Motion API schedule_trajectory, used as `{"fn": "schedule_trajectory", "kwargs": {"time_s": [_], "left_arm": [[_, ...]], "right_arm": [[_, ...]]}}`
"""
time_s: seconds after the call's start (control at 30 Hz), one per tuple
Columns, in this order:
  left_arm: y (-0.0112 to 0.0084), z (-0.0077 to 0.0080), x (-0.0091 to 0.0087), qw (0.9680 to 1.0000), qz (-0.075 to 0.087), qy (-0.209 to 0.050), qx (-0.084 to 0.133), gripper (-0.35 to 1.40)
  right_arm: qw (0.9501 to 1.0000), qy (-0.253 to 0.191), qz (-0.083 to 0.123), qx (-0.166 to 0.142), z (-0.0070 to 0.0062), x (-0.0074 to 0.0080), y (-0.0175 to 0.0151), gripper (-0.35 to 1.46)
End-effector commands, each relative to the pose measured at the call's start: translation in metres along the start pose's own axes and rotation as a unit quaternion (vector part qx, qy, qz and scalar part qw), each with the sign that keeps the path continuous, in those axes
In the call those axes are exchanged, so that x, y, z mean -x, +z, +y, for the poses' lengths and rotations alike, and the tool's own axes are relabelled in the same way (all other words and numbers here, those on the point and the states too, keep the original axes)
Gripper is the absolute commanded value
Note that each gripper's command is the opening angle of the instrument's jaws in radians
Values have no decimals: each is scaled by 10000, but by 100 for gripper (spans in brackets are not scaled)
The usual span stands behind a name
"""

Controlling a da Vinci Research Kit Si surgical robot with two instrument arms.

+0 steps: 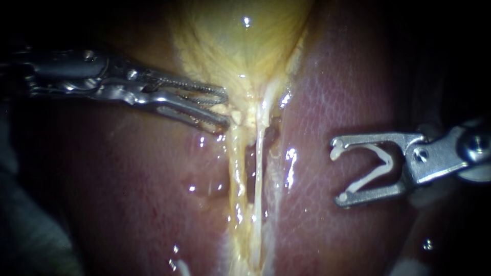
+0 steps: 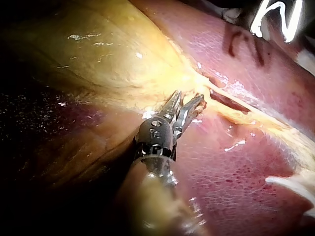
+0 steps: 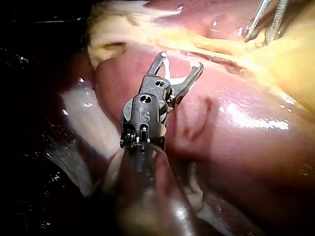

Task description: Grabbing gallbladder

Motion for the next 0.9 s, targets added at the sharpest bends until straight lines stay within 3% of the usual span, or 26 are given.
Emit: {"fn": "schedule_trajectory", "kwargs": {"time_s": [0.03, 0.3, 0.53, 0.9], "left_arm": [[1, -1, 0, 10000, 0, -1, 8, 31], [8, -10, 4, 10000, 0, 24, 8, 36], [16, -8, 7, 10000, 1, 32, 7, 24], [11, -9, 6, 10000, -2, -26, 32, 0]], "right_arm": [[10000, 0, 0, 1, 0, 0, 0, 47], [10000, 0, 0, 1, 0, 0, 0, 47], [10000, 1, 0, 2, 0, 0, 0, 47], [10000, 1, 0, 2, 0, 0, 0, 47]]}}
